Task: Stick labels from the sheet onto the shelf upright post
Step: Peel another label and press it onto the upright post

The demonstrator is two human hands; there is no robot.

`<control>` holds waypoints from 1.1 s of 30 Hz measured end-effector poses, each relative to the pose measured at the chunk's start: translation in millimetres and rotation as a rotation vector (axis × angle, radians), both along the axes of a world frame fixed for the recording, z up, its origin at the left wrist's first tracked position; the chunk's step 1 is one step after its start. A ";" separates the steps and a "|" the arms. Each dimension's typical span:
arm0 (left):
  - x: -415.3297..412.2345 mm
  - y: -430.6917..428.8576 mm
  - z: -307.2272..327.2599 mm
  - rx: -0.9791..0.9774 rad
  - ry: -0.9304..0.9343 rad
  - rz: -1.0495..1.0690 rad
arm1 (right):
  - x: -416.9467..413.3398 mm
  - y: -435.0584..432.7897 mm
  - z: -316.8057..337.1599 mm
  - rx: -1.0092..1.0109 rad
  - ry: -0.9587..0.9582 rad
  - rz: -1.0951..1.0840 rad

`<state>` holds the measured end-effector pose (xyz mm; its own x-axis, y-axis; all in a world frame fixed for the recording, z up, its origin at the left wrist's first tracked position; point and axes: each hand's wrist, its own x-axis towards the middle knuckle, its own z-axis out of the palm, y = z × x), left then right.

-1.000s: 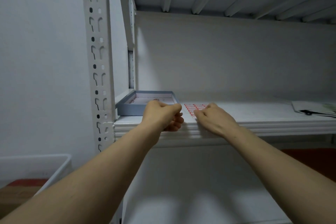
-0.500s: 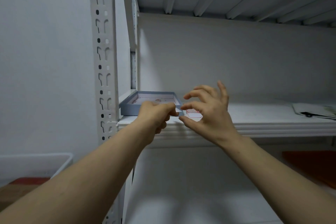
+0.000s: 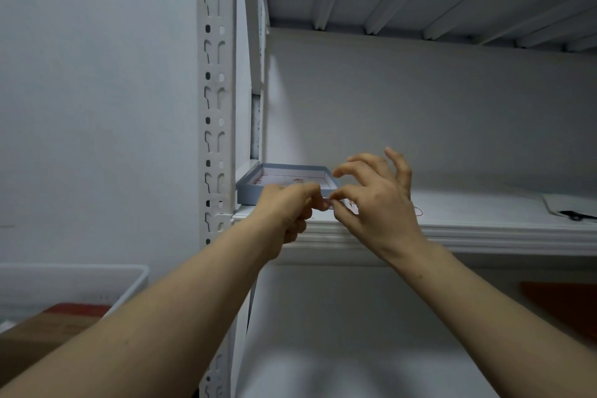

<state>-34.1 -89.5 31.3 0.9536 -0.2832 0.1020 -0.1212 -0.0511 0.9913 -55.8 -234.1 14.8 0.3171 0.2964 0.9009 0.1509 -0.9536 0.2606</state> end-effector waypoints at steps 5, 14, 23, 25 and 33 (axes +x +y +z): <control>1.5 14.8 -11.0 -0.041 -0.138 0.105 | -3.3 19.6 1.7 0.641 0.144 0.198; 2.5 54.9 -44.1 -0.143 -0.165 0.128 | 3.8 62.4 -17.1 1.251 0.617 0.621; 14.7 95.5 -58.6 -0.108 -0.118 0.209 | 20.3 97.7 -29.3 1.016 0.582 0.414; 18.6 102.9 -58.8 -0.098 -0.112 0.237 | 21.6 102.1 -29.5 0.996 0.636 0.394; 33.5 123.5 -51.4 -0.107 -0.114 0.283 | 41.3 122.3 -27.5 0.967 0.657 0.457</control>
<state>-0.5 34.0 -20.1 0.9738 0.0099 0.2274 -0.2274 0.0056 0.9738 -14.5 -111.8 -12.7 0.8308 -0.1952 0.5212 0.3536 -0.5381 -0.7651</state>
